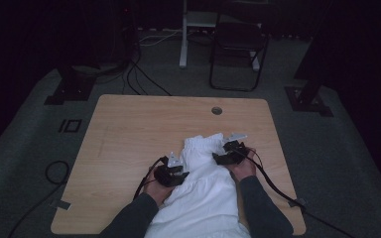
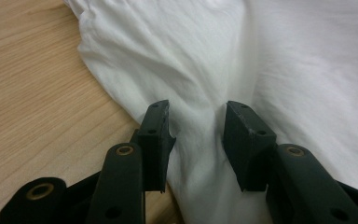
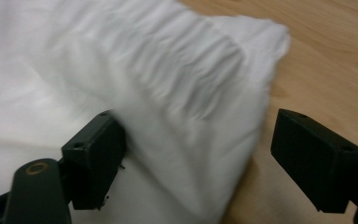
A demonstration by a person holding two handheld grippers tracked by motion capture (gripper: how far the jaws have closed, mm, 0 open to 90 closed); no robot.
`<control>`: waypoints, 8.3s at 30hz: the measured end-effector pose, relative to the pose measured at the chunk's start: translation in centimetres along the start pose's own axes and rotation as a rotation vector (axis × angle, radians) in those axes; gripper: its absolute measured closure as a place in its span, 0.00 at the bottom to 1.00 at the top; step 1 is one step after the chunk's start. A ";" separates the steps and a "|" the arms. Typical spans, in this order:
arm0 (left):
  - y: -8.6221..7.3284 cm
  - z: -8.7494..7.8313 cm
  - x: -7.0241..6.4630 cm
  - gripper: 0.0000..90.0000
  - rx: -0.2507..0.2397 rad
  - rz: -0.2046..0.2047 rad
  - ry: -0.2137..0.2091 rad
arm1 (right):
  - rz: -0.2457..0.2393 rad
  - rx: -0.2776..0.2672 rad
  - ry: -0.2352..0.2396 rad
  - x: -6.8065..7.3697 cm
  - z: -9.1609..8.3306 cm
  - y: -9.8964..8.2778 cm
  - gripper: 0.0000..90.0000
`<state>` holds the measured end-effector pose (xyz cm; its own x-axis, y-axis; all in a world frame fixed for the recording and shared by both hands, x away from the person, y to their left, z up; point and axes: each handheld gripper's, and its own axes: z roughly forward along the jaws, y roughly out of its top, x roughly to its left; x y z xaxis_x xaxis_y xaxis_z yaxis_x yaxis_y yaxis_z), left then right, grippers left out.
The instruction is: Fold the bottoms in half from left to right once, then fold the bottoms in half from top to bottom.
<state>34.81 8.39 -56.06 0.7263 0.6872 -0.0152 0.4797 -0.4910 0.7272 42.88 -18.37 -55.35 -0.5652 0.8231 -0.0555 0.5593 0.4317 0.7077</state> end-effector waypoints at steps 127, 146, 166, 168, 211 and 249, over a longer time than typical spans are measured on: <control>1.9 -0.4 -0.8 0.86 0.117 0.151 -0.004 | -0.038 0.008 0.190 3.8 -2.7 -2.4 0.92; 8.4 4.8 8.7 0.88 0.208 0.179 0.182 | 0.071 -0.028 0.134 2.4 2.5 2.9 0.91; 11.7 -2.6 6.7 0.92 -0.094 0.087 0.088 | 0.093 -0.216 0.138 -0.8 -3.1 6.4 0.93; 12.0 -4.6 5.5 0.92 -0.136 0.099 0.068 | 0.067 -0.257 0.142 -0.6 -5.4 6.8 0.93; 6.6 4.3 7.1 0.90 0.102 0.129 0.080 | 0.030 0.000 0.077 0.5 2.1 2.3 0.92; 1.3 -5.0 1.1 0.62 -0.031 0.030 -0.158 | -0.028 -0.131 0.293 3.7 -8.4 -5.4 0.54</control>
<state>33.76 11.14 -51.71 0.8097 0.5784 -0.0992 0.4432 -0.4918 0.7495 32.65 -20.80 -53.46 -0.7407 0.6619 0.1153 0.4689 0.3864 0.7942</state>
